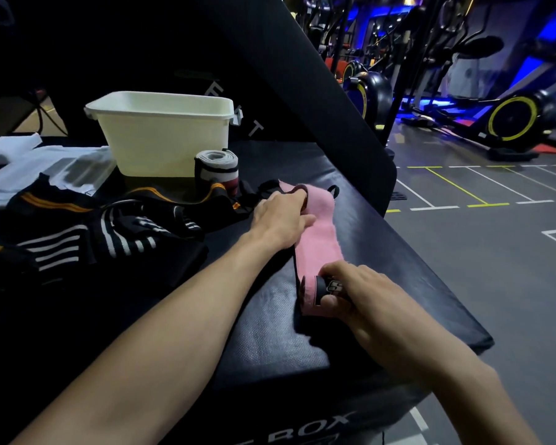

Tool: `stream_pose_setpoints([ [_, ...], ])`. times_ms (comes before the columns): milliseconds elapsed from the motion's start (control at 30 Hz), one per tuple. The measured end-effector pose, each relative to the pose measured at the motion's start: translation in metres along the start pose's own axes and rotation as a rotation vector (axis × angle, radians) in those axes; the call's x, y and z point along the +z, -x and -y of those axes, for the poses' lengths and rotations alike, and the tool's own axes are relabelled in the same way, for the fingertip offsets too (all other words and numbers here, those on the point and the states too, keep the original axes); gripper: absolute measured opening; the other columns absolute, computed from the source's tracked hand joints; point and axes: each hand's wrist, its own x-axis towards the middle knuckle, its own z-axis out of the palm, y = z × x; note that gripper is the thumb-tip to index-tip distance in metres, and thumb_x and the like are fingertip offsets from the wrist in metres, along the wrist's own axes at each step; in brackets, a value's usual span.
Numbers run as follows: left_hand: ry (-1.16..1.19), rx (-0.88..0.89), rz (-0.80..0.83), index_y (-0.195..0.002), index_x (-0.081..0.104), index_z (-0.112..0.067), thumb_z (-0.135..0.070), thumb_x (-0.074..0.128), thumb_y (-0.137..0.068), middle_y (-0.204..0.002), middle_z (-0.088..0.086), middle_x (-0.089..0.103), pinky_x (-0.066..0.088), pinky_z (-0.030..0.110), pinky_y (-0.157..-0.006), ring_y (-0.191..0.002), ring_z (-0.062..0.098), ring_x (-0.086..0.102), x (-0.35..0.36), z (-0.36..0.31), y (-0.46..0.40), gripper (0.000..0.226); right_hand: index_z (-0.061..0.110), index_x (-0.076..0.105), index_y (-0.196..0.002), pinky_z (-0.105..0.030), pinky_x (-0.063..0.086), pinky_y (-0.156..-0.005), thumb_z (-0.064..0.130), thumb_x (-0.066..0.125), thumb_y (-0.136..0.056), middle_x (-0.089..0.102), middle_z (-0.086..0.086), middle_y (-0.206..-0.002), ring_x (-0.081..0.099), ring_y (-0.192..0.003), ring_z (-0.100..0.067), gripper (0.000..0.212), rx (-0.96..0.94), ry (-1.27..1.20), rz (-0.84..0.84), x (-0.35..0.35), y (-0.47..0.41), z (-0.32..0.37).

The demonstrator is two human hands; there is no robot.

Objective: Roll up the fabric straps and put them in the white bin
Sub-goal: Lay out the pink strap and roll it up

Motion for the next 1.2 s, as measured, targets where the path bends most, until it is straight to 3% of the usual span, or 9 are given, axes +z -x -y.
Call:
stream_pose_setpoints([
  [67, -0.038, 0.007, -0.026, -0.134, 0.05, -0.015, -0.046, 0.054, -0.103, -0.119, 0.014, 0.066, 0.039, 0.041, -0.088, -0.116, 0.037, 0.058, 0.0, -0.003, 0.001, 0.044, 0.029, 0.048, -0.122, -0.028, 0.03, -0.076, 0.042, 0.05, -0.103, 0.05, 0.015, -0.094, 0.04, -0.089, -0.009, 0.023, 0.002, -0.045, 0.007, -0.001, 0.0, -0.003],
  [167, -0.058, 0.003, -0.029, -0.149, 0.04, -0.015, -0.045, 0.05, -0.105, -0.126, 0.015, 0.065, 0.04, 0.042, -0.099, -0.123, 0.037, 0.055, 0.003, -0.006, 0.0, 0.055, 0.032, 0.047, -0.12, -0.038, 0.041, -0.082, 0.044, 0.048, -0.103, 0.056, 0.009, -0.097, 0.049, -0.091, -0.018, 0.021, -0.01, -0.085, 0.034, -0.002, 0.0, -0.004],
  [433, -0.015, -0.018, -0.045, -0.126, 0.052, -0.012, -0.039, 0.055, -0.103, -0.118, 0.01, 0.067, 0.038, 0.043, -0.097, -0.119, 0.031, 0.051, 0.013, -0.002, -0.004, 0.036, 0.035, 0.045, -0.117, -0.042, 0.043, -0.081, 0.053, 0.035, -0.096, 0.057, 0.009, -0.095, 0.049, -0.089, -0.018, 0.028, -0.022, -0.097, 0.056, -0.004, 0.004, -0.002],
  [600, 0.116, 0.016, -0.085, -0.145, 0.037, -0.022, -0.03, 0.068, -0.096, -0.123, 0.008, 0.068, 0.04, 0.048, -0.101, -0.12, 0.035, 0.055, 0.015, 0.003, -0.006, 0.058, 0.035, 0.044, -0.117, -0.041, 0.044, -0.082, 0.054, 0.034, -0.097, 0.055, 0.009, -0.092, 0.049, -0.09, -0.017, 0.029, -0.014, -0.119, 0.05, -0.002, 0.008, -0.001],
  [700, 0.055, 0.041, -0.065, -0.139, 0.051, -0.035, -0.032, 0.061, -0.1, -0.126, -0.001, 0.069, 0.039, 0.044, -0.102, -0.12, 0.031, 0.056, 0.018, 0.006, -0.008, 0.04, 0.035, 0.044, -0.118, -0.042, 0.045, -0.083, 0.054, 0.034, -0.097, 0.055, 0.007, -0.094, 0.05, -0.091, -0.018, 0.03, -0.013, -0.124, 0.05, -0.002, 0.009, 0.0],
  [833, -0.012, 0.022, -0.025, -0.122, 0.065, -0.031, -0.037, 0.051, -0.104, -0.12, 0.0, 0.071, 0.038, 0.042, -0.1, -0.123, 0.031, 0.054, 0.021, 0.011, -0.012, 0.024, 0.036, 0.043, -0.116, -0.042, 0.045, -0.084, 0.054, 0.033, -0.097, 0.055, 0.007, -0.095, 0.05, -0.092, -0.019, 0.028, -0.01, -0.129, 0.063, -0.001, 0.008, -0.001],
  [933, -0.023, 0.012, 0.047, -0.112, 0.066, -0.025, -0.035, 0.04, -0.107, -0.121, -0.001, 0.068, 0.032, 0.042, -0.103, -0.133, 0.03, 0.044, 0.023, 0.014, -0.014, 0.028, 0.038, 0.041, -0.113, -0.044, 0.045, -0.082, 0.055, 0.032, -0.097, 0.055, 0.008, -0.095, 0.05, -0.091, -0.02, 0.025, -0.012, -0.128, 0.078, -0.001, 0.008, -0.003],
  [1033, -0.024, -0.005, 0.117, -0.118, 0.064, -0.027, -0.033, 0.034, -0.109, -0.135, -0.003, 0.062, 0.024, 0.045, -0.114, -0.146, 0.032, 0.031, 0.024, 0.014, -0.013, 0.032, 0.038, 0.043, -0.113, -0.042, 0.045, -0.082, 0.053, 0.034, -0.098, 0.055, 0.01, -0.095, 0.049, -0.091, -0.017, 0.023, -0.014, -0.138, 0.079, -0.002, 0.006, -0.002],
  [1200, -0.029, 0.007, 0.108, -0.121, 0.063, -0.028, -0.034, 0.032, -0.109, -0.14, -0.006, 0.059, 0.026, 0.047, -0.111, -0.139, 0.033, 0.036, 0.026, 0.014, -0.014, 0.034, 0.035, 0.048, -0.114, -0.036, 0.044, -0.083, 0.048, 0.041, -0.101, 0.056, 0.014, -0.095, 0.05, -0.093, -0.01, 0.02, -0.015, -0.169, 0.102, -0.004, 0.004, -0.003],
])
